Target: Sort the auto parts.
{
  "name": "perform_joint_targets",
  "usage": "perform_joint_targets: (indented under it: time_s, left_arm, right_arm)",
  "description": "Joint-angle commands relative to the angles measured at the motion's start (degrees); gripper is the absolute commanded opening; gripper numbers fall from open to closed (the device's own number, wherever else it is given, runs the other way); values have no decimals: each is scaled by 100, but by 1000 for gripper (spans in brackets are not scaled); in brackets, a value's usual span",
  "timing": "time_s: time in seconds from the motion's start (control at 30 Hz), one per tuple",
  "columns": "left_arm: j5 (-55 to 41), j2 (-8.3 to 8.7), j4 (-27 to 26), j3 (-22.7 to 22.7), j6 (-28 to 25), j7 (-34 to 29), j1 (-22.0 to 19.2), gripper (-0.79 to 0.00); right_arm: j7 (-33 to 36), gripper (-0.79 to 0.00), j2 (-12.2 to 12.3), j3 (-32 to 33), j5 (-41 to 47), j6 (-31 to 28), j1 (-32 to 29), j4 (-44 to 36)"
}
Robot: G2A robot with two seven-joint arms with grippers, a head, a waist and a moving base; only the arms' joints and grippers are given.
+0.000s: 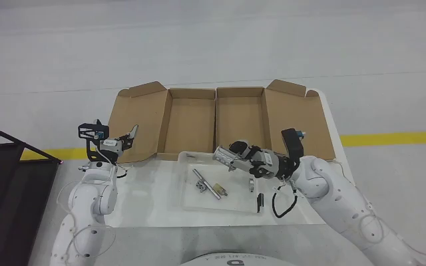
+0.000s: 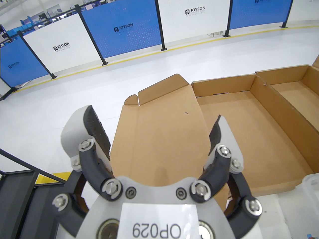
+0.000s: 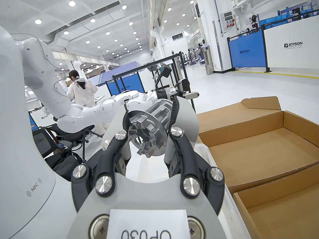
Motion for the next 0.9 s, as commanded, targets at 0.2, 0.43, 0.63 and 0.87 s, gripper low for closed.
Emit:
perform_joint_targets:
  time_s: [0.2, 0.43, 0.63, 0.87]
  left_arm:
    - [0, 0, 0, 0, 0, 0, 0, 0]
    - [0, 0, 0, 0, 0, 0, 0, 0]
    - [0, 0, 0, 0, 0, 0, 0, 0]
    - [0, 0, 0, 0, 0, 0, 0, 0]
  right_arm:
    - [-507, -785, 78, 569, 142, -71, -410, -191]
    - [-522, -785, 139, 766, 692, -71, -390, 31]
    - [-119, -785, 66, 662, 1405, 418, 166, 972]
    - [101, -785, -118, 446, 1733, 1350, 848, 2007]
